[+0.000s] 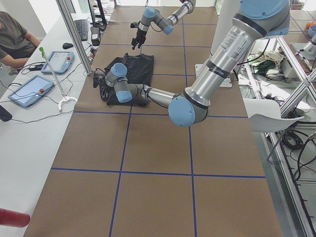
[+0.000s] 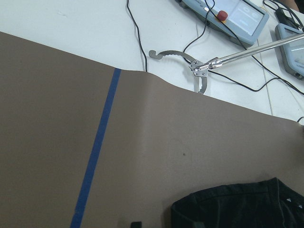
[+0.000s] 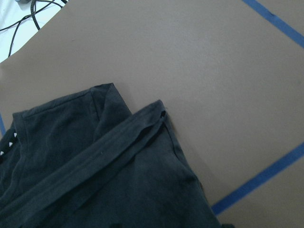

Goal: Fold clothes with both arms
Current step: 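Move the right gripper down to the folded shirt's side edge while the left arm holds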

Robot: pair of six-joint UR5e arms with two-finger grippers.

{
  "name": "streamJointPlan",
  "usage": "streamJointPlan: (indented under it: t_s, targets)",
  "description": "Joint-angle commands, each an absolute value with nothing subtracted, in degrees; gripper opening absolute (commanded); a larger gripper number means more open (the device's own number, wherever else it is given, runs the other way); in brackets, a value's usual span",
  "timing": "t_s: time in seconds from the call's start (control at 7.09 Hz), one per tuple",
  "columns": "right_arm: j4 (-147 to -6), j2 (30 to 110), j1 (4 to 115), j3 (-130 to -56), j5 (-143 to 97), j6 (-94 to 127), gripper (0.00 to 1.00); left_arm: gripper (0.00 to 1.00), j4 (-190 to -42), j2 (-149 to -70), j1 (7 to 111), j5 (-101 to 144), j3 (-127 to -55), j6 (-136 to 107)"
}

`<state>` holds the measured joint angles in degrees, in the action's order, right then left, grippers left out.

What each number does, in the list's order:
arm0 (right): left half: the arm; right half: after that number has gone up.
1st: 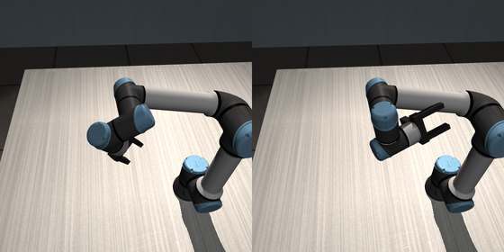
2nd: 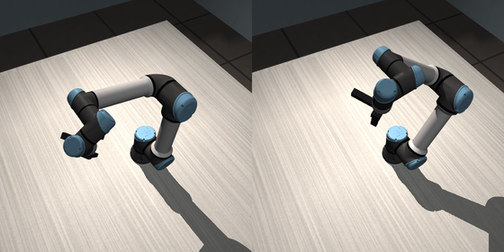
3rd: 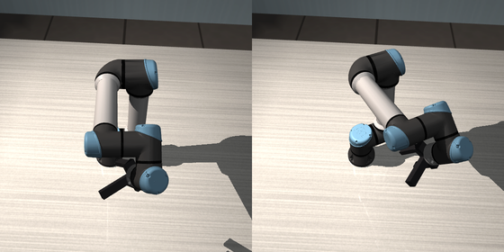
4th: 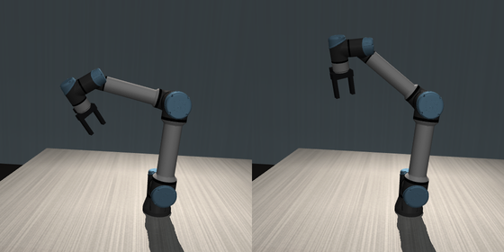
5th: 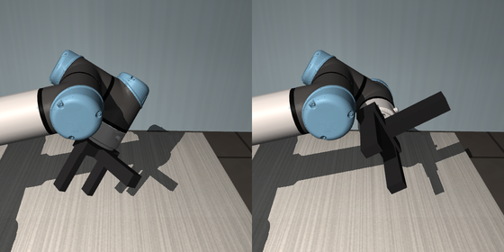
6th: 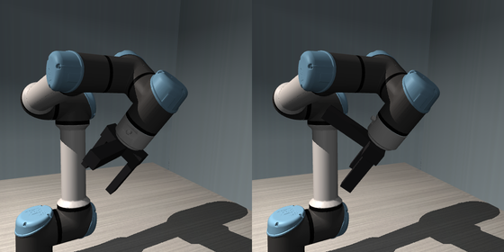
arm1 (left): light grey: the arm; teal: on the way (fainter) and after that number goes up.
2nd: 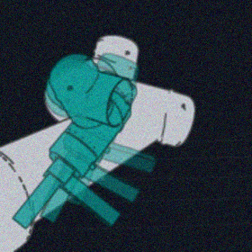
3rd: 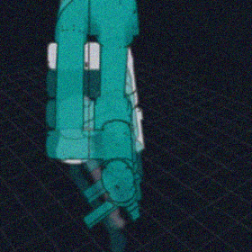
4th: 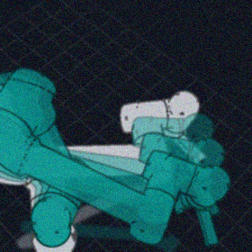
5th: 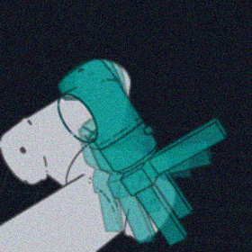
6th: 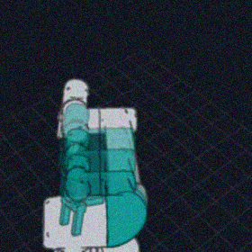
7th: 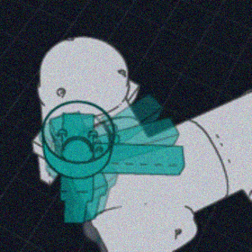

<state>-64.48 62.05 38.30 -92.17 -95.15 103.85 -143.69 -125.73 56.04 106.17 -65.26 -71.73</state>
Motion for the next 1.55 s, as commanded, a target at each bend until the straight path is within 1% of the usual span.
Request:
streamJointPlan:
  t_s: [0.0, 0.14, 0.85, 1.27, 1.41]
  targets:
    - [-64.42, 68.01, 31.75, -98.33, -88.43, 107.48, 0.79, 0.47, -143.7, -125.77, 56.16, 106.17, -65.39, -71.72]
    - [-64.42, 68.2, 29.64, -98.26, -86.07, 109.75, 0.78, 0.47, -143.7, -125.77, 56.16, 106.17, -65.48, -71.72]
    - [-64.42, 71.28, 28.3, -98.35, -85.17, 111.79, 0.77, 0.47, -143.61, -125.77, 56.25, 106.08, -65.65, -71.72]
    - [-64.42, 71.28, 26.54, -98.35, -83.41, 111.97, 0.7, 0.47, -143.61, -125.68, 56.25, 106.08, -65.65, -71.72]
    - [-64.42, 71.28, 26.63, -98.44, -83.41, 111.97, 0.5, 0.47, -143.61, -125.68, 56.25, 106.08, -65.65, -71.63]
